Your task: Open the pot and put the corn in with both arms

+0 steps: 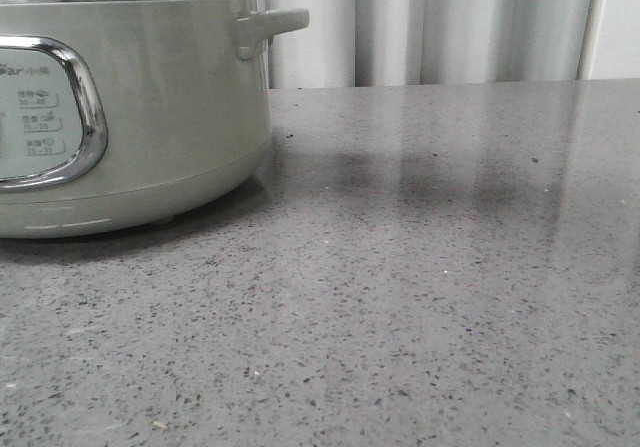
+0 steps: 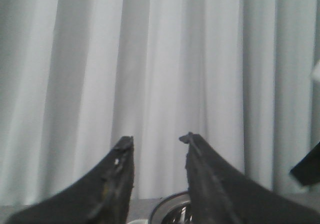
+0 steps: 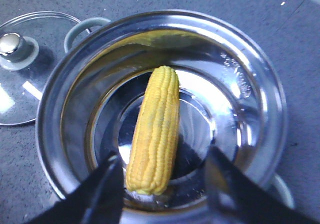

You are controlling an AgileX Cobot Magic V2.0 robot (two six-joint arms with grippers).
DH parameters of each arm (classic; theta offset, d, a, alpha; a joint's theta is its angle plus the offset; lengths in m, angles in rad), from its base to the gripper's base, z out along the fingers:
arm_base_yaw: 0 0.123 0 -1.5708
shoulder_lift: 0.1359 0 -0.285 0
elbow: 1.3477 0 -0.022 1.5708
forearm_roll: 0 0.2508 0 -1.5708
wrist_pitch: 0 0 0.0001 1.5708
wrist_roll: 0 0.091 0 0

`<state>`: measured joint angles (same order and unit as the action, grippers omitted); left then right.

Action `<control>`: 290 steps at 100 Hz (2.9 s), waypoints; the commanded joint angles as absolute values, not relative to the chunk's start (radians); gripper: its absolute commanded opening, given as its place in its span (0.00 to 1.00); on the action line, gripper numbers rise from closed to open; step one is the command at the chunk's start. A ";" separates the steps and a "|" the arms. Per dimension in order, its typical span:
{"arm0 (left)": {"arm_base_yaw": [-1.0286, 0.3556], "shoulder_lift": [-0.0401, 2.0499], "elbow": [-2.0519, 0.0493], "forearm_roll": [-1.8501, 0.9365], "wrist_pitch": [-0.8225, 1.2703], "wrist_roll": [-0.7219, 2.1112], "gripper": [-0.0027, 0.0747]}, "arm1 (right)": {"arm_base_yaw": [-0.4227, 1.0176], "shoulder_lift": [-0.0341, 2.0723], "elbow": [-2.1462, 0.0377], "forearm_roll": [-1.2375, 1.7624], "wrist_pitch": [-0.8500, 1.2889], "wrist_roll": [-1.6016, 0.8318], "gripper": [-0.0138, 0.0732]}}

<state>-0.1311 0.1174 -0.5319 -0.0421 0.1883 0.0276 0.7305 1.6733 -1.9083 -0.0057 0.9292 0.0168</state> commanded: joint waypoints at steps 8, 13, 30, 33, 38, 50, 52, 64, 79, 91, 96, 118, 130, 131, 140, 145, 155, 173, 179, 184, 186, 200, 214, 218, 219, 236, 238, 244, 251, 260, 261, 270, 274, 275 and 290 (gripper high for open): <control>-0.139 0.057 -0.564 0.031 0.321 0.031 0.01 | 0.728 1.443 -1.829 -0.027 0.889 -0.066 0.08; -0.139 0.037 -0.564 0.031 0.381 0.031 0.01 | 0.728 1.378 -1.764 -0.029 0.853 -0.068 0.08; -0.139 0.011 -0.545 0.031 0.496 0.031 0.01 | 0.728 1.109 -1.434 -0.029 0.609 -0.161 0.09; -0.139 0.011 -0.538 0.031 0.497 0.031 0.01 | 0.728 1.059 -1.366 -0.029 0.550 -0.181 0.09; -0.139 0.011 -0.523 0.030 0.494 0.031 0.01 | 0.728 0.971 -1.244 -0.034 0.444 -0.186 0.09; -0.139 0.011 -0.475 0.013 0.453 0.031 0.01 | 0.721 0.779 -0.962 -0.091 0.261 -0.186 0.09; -0.139 0.011 -0.467 0.005 0.446 0.031 0.01 | 0.719 0.748 -0.936 -0.108 0.244 -0.186 0.09; -0.139 0.011 -0.420 -0.046 0.380 0.031 0.01 | 0.695 0.605 -0.756 -0.179 0.234 -0.186 0.09; -0.139 0.011 -0.359 -0.117 0.303 0.031 0.01 | 0.678 0.474 -0.648 -0.219 0.239 -0.186 0.09; -0.139 0.011 -0.330 -0.133 0.291 0.031 0.01 | 0.668 0.407 -0.619 -0.221 0.261 -0.186 0.09; -0.139 0.011 -0.318 -0.133 0.291 0.031 0.01 | 0.668 0.389 -0.619 -0.223 0.278 -0.186 0.09; -0.139 0.011 -0.291 -0.133 0.286 0.031 0.01 | 0.668 0.373 -0.619 -0.223 0.282 -0.186 0.08; -0.139 0.011 -0.289 -0.133 0.286 0.031 0.01 | 0.668 0.373 -0.619 -0.223 0.282 -0.186 0.08; -0.139 0.011 -0.289 -0.133 0.286 0.031 0.01 | 0.668 0.373 -0.619 -0.223 0.282 -0.186 0.08; -0.139 0.011 -0.289 -0.133 0.286 0.031 0.01 | 0.668 0.373 -0.619 -0.223 0.282 -0.186 0.08; -0.139 0.011 -0.289 -0.133 0.286 0.031 0.01 | 0.668 0.373 -0.619 -0.223 0.282 -0.186 0.08; -0.139 0.011 -0.289 -0.133 0.286 0.031 0.01 | 0.668 0.373 -0.619 -0.223 0.282 -0.186 0.08; -0.139 0.011 -0.289 -0.133 0.286 0.031 0.01 | 0.668 0.373 -0.619 -0.223 0.282 -0.186 0.08; -0.139 0.008 -0.283 -0.126 0.286 0.031 0.01 | 0.668 0.373 -0.619 -0.223 0.282 -0.186 0.08; -0.139 0.006 -0.271 -0.092 0.283 0.031 0.01 | 0.668 0.373 -0.619 -0.223 0.282 -0.186 0.08; -0.137 0.005 -0.263 -0.064 0.278 0.031 0.01 | 0.668 0.373 -0.619 -0.223 0.282 -0.186 0.08; -0.131 -0.008 -0.167 -0.013 0.276 0.031 0.01 | 0.668 0.373 -0.619 -0.223 0.282 -0.186 0.08; -0.129 -0.008 -0.063 -0.017 0.250 0.031 0.01 | 0.668 0.373 -0.619 -0.223 0.282 -0.186 0.08; -0.129 -0.008 -0.042 -0.017 0.233 0.031 0.01 | 0.668 0.373 -0.619 -0.223 0.282 -0.186 0.08; -0.129 -0.008 -0.034 -0.017 0.230 0.031 0.01 | 0.668 0.373 -0.619 -0.223 0.282 -0.186 0.08; -0.129 -0.010 0.008 -0.017 0.237 0.031 0.01 | 0.668 0.373 -0.619 -0.223 0.282 -0.186 0.08; -0.129 -0.010 0.008 -0.017 0.240 0.031 0.01 | 0.668 0.373 -0.619 -0.223 0.282 -0.186 0.08; -0.129 -0.017 0.008 -0.017 0.253 0.031 0.01 | 0.668 0.373 -0.619 -0.223 0.282 -0.186 0.08; -0.129 -0.032 0.008 -0.018 0.288 0.031 0.01 | 0.668 0.373 -0.619 -0.223 0.282 -0.186 0.08; -0.129 -0.037 0.008 -0.056 0.316 0.027 0.01 | 0.668 0.373 -0.619 -0.223 0.282 -0.186 0.08; -0.129 -0.037 0.008 -0.058 0.315 0.027 0.01 | 0.668 0.373 -0.619 -0.223 0.282 -0.186 0.08; -0.129 -0.037 0.008 -0.066 0.313 0.027 0.01 | 0.668 0.373 -0.619 -0.223 0.283 -0.186 0.08; -0.129 -0.037 0.008 -0.066 0.313 0.027 0.01 | 0.668 0.373 -0.619 -0.223 0.283 -0.186 0.08; -0.129 -0.037 0.008 -0.066 0.313 0.027 0.01 | 0.668 0.373 -0.619 -0.223 0.283 -0.186 0.08; -0.129 -0.037 0.008 -0.066 0.313 0.027 0.01 | 0.668 0.373 -0.619 -0.223 0.283 -0.186 0.08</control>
